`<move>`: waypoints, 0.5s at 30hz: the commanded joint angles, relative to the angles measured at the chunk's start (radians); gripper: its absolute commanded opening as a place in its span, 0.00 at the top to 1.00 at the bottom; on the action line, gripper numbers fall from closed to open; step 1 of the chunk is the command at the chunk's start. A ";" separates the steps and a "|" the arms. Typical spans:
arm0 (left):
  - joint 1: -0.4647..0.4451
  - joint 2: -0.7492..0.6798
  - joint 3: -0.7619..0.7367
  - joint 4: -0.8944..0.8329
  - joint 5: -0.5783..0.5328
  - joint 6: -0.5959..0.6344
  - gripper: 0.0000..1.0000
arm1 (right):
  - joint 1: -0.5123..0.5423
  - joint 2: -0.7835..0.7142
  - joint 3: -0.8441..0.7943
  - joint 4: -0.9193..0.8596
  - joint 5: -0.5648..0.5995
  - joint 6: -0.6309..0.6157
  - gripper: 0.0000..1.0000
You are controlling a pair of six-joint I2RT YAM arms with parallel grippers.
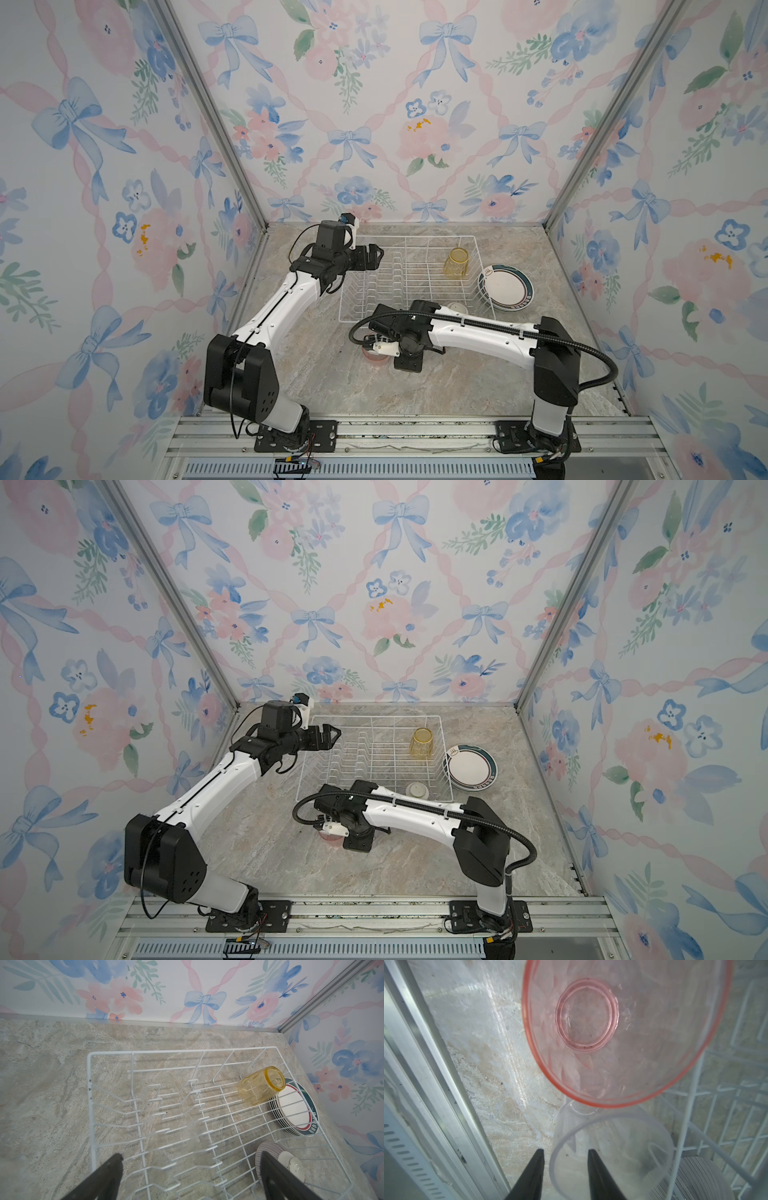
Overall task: Unload the mixed dishes from the dish rack
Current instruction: 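Set the clear glass on the table, open the right gripper, raise it, then lower the left gripper onto the yellow glass in the rack and grasp it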
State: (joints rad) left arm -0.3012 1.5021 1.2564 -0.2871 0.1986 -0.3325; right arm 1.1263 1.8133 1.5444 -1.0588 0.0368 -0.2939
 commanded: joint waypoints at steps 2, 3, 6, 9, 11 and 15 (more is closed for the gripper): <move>-0.020 -0.006 0.000 -0.005 0.009 0.012 0.02 | -0.070 -0.234 0.010 0.029 -0.153 0.044 0.58; -0.029 0.001 0.006 -0.004 0.005 0.011 0.02 | -0.096 -0.277 0.003 0.044 -0.174 0.057 0.55; -0.100 0.039 0.045 -0.008 -0.034 0.016 0.02 | -0.248 -0.434 -0.049 0.138 -0.230 0.147 0.49; -0.209 0.138 0.161 -0.053 -0.089 0.041 0.02 | -0.458 -0.581 -0.161 0.284 -0.276 0.260 0.42; -0.271 0.231 0.253 -0.085 -0.115 0.054 0.02 | -0.589 -0.658 -0.234 0.368 -0.264 0.326 0.36; -0.352 0.387 0.414 -0.107 -0.132 0.067 0.02 | -0.770 -0.672 -0.273 0.387 -0.212 0.413 0.29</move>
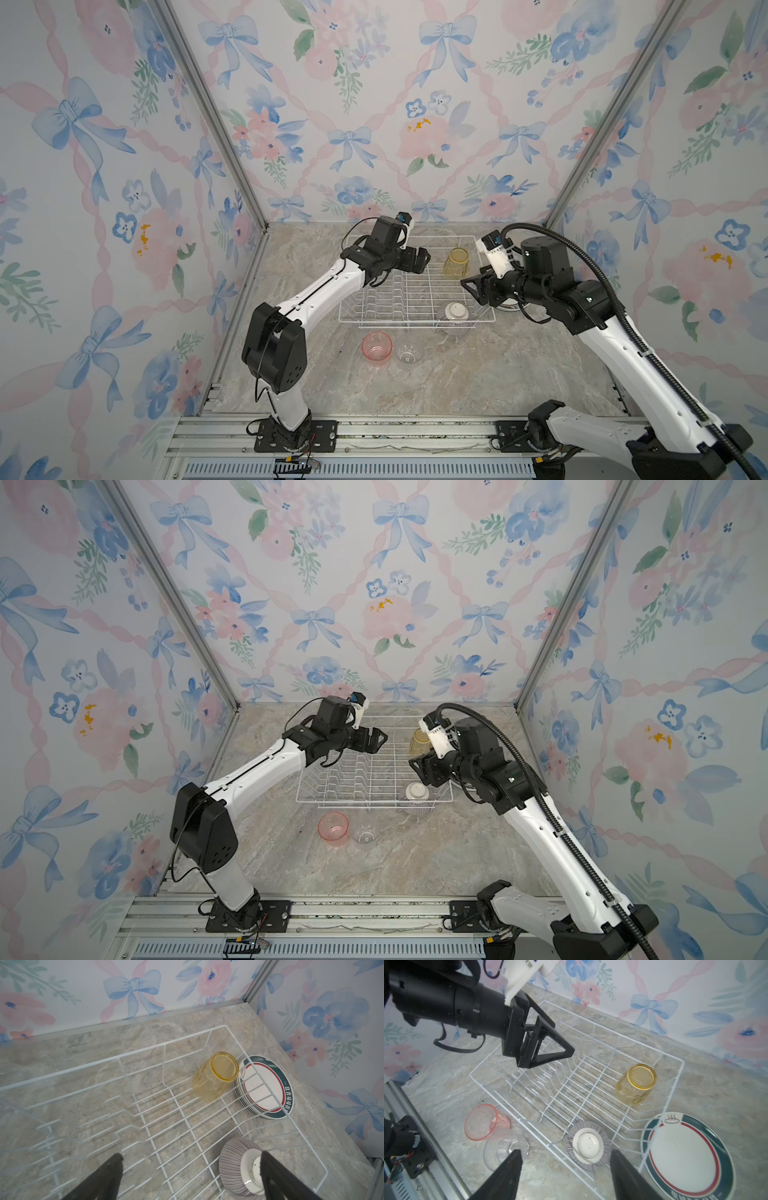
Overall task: Unload the mixed dishes from the dish rack
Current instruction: 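Lower the left gripper onto the yellow glass in the rack and grasp it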
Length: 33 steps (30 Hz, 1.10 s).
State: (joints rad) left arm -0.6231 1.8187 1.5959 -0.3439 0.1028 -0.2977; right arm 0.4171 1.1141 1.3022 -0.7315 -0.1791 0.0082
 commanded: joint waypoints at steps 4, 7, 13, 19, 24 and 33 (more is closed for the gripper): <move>-0.092 0.217 0.248 -0.072 -0.056 0.051 0.02 | -0.151 0.066 -0.040 0.060 -0.028 0.138 0.29; -0.126 0.315 0.352 -0.072 -0.098 0.064 0.02 | -0.192 0.071 -0.062 0.087 -0.051 0.141 0.29; -0.158 0.479 0.514 -0.070 -0.186 0.064 0.02 | -0.309 0.042 -0.120 0.152 -0.132 0.170 0.29; -0.158 0.589 0.618 -0.069 -0.229 0.065 0.02 | -0.397 0.019 -0.145 0.161 -0.182 0.175 0.29; -0.156 0.659 0.692 -0.066 -0.232 0.066 0.02 | -0.423 -0.001 -0.168 0.209 -0.215 0.203 0.29; -0.141 0.724 0.738 -0.068 -0.227 0.052 0.02 | -0.438 0.001 -0.186 0.223 -0.226 0.200 0.29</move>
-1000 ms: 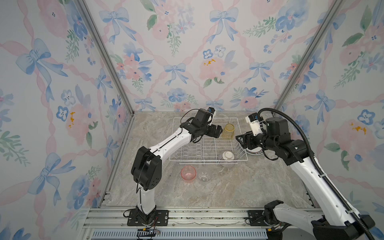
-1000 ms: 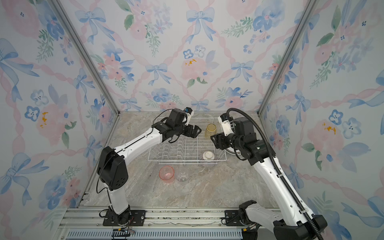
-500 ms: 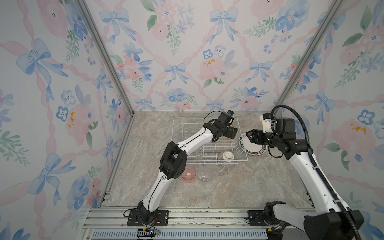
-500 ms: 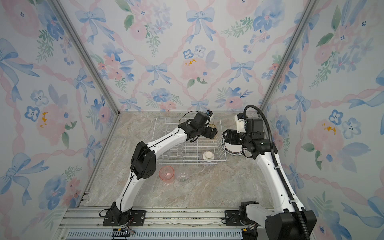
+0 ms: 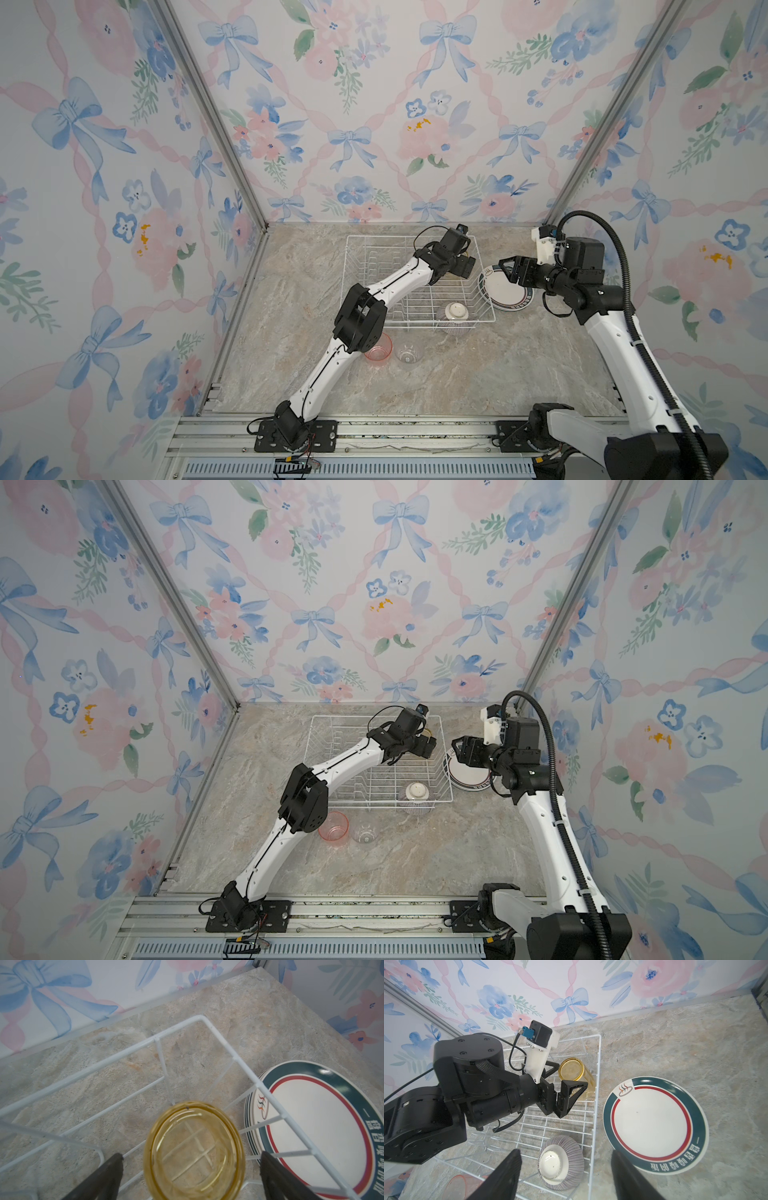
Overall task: Unload the mixed dishes from the dish rack
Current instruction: 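Lower the left gripper onto the yellow glass in the rack and grasp it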
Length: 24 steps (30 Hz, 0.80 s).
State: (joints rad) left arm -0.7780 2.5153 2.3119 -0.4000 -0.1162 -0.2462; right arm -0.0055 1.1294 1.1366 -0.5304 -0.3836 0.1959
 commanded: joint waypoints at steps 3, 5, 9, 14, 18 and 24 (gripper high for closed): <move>0.020 0.035 0.022 -0.011 -0.002 -0.002 0.02 | -0.023 -0.013 -0.024 0.028 -0.027 0.014 0.29; 0.024 0.041 0.026 -0.011 0.001 -0.004 0.02 | -0.027 -0.012 -0.023 0.029 -0.031 0.013 0.29; 0.028 0.055 0.043 -0.009 0.013 0.001 0.03 | -0.032 -0.016 -0.025 0.030 -0.031 0.013 0.29; 0.037 0.066 0.048 -0.010 0.032 -0.004 0.05 | -0.035 -0.015 -0.029 0.030 -0.037 0.011 0.29; 0.043 0.071 0.053 -0.009 0.063 0.005 0.15 | -0.035 -0.015 -0.035 0.033 -0.039 0.013 0.29; 0.049 0.034 0.003 -0.011 0.085 0.026 0.29 | -0.036 -0.012 -0.036 0.033 -0.046 0.017 0.29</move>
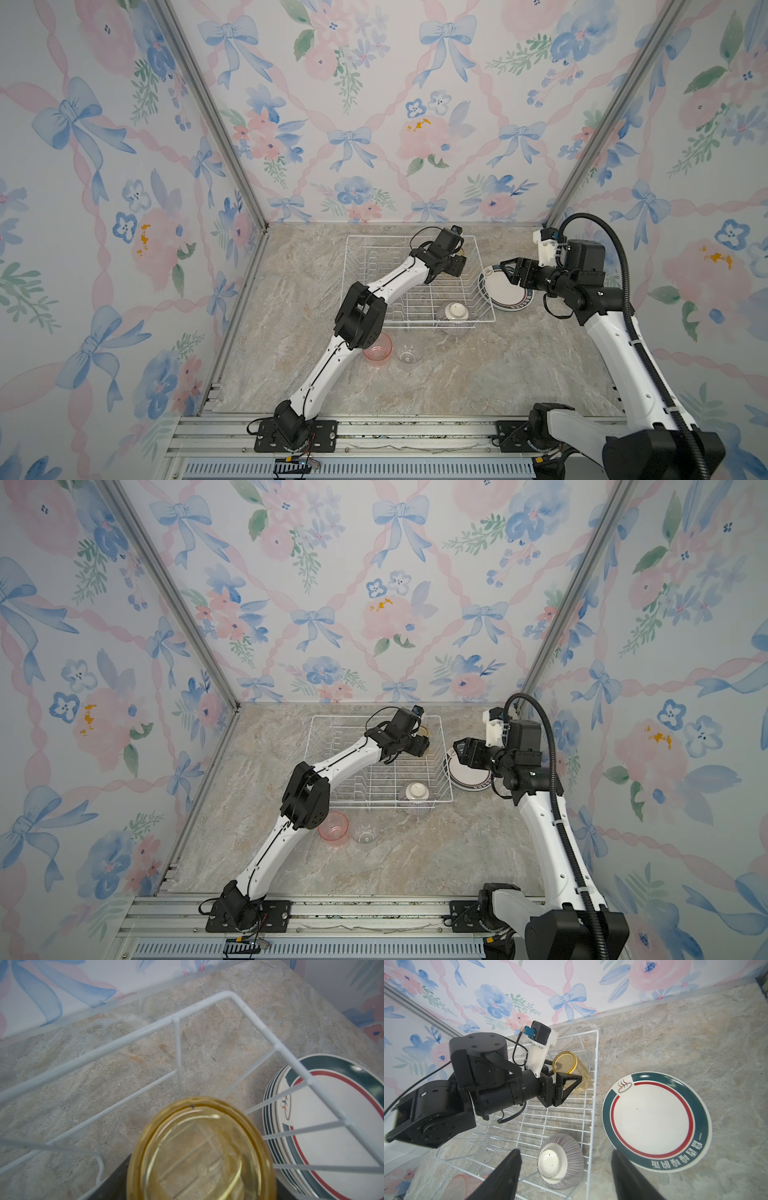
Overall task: Unload the mixed dishes from the dish rack
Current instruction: 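Lower the left gripper onto the yellow glass in the rack and grasp it, then lift the yellow glass with the left gripper while the right gripper reaches toward it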
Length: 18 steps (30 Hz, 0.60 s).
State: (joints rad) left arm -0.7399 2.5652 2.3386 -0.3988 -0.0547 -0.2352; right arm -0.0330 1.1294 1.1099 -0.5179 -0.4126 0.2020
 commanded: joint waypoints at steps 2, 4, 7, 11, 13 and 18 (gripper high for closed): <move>0.011 -0.045 -0.066 -0.012 0.025 0.028 0.29 | -0.008 -0.013 -0.009 0.020 -0.025 0.012 0.29; 0.013 -0.081 -0.119 -0.012 0.020 0.039 0.31 | -0.008 -0.011 -0.012 0.019 -0.034 0.015 0.29; 0.015 -0.143 -0.205 -0.012 0.016 0.052 0.33 | -0.008 -0.012 -0.018 0.018 -0.047 0.020 0.29; 0.020 -0.226 -0.315 -0.010 0.015 0.060 0.34 | -0.006 -0.012 -0.030 0.022 -0.068 0.032 0.29; 0.022 -0.263 -0.359 -0.009 0.016 0.061 0.34 | -0.001 -0.012 -0.037 0.025 -0.078 0.037 0.30; 0.037 -0.345 -0.447 -0.011 0.061 0.046 0.35 | 0.042 -0.007 -0.049 0.030 -0.092 0.046 0.30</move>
State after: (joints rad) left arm -0.7177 2.2871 1.9274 -0.3840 -0.0360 -0.1867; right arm -0.0162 1.1294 1.0779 -0.5106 -0.4732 0.2298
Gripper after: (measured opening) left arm 0.666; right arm 0.700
